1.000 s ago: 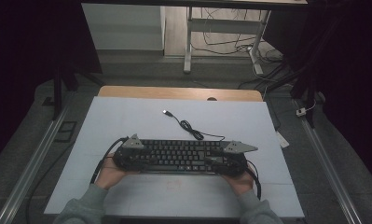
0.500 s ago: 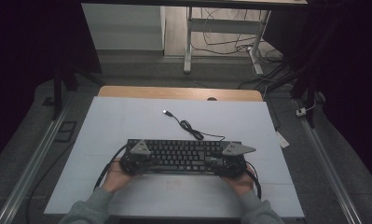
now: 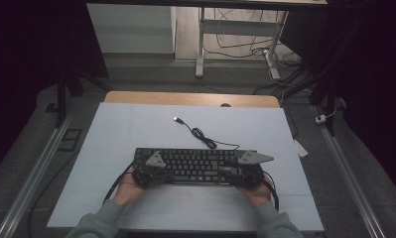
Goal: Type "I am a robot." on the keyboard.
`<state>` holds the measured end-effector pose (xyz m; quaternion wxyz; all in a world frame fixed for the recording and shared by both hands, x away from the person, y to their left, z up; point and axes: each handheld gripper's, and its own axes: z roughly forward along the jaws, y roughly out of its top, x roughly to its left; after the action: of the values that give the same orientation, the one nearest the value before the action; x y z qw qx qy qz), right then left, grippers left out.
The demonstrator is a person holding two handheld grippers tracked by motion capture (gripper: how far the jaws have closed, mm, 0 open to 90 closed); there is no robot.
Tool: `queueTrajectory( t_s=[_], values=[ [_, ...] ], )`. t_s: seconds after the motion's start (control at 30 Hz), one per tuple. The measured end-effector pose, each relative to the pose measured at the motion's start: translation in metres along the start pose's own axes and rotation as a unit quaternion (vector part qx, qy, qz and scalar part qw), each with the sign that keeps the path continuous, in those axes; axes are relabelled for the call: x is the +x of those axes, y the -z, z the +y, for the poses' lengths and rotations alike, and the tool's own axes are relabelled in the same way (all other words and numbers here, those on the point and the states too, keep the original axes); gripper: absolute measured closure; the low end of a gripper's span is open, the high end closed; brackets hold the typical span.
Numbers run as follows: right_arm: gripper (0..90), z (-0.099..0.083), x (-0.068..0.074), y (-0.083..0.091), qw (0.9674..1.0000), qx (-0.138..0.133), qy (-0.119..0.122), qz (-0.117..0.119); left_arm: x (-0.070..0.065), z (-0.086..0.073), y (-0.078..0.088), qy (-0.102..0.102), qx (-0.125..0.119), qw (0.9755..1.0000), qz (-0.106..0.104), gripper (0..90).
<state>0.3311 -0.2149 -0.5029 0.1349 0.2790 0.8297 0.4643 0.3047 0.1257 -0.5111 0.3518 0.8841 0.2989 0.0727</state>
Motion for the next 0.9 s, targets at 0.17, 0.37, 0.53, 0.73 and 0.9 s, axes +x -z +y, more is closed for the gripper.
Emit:
queueTrajectory(
  t_s=[0.17, 0.37, 0.53, 0.73, 0.9],
  values=[
    [49.3, 0.0, 0.0, 0.0, 1.0, 0.001, 0.0, 0.0, 0.001, -0.001, -0.005, 0.0, 0.012, 0.9999, -0.001, 88.8],
    [49.2, 0.0, 0.0, 0.0, 1.0, 0.005, 0.002, -0.004, 0.0, -0.002, -0.009, 0.001, 0.017, 0.9998, 0.003, 88.8],
    [49.1, 0.0, 0.001, -0.001, 1.0, 0.002, 0.002, 0.0, -0.002, -0.001, -0.007, -0.006, 0.015, 0.9998, 0.014, 88.8],
    [49.1, 0.0, 0.001, -0.001, 1.0, 0.005, 0.003, -0.004, -0.001, 0.002, 0.006, 0.004, -0.02, 0.9996, 0.018, 88.8],
    [49.1, 0.0, 0.002, 0.0, 1.0, 0.002, 0.004, 0.0, 0.002, 0.0, 0.017, 0.019, -0.04, 0.9989, 0.018, 84.6]
  ],
)
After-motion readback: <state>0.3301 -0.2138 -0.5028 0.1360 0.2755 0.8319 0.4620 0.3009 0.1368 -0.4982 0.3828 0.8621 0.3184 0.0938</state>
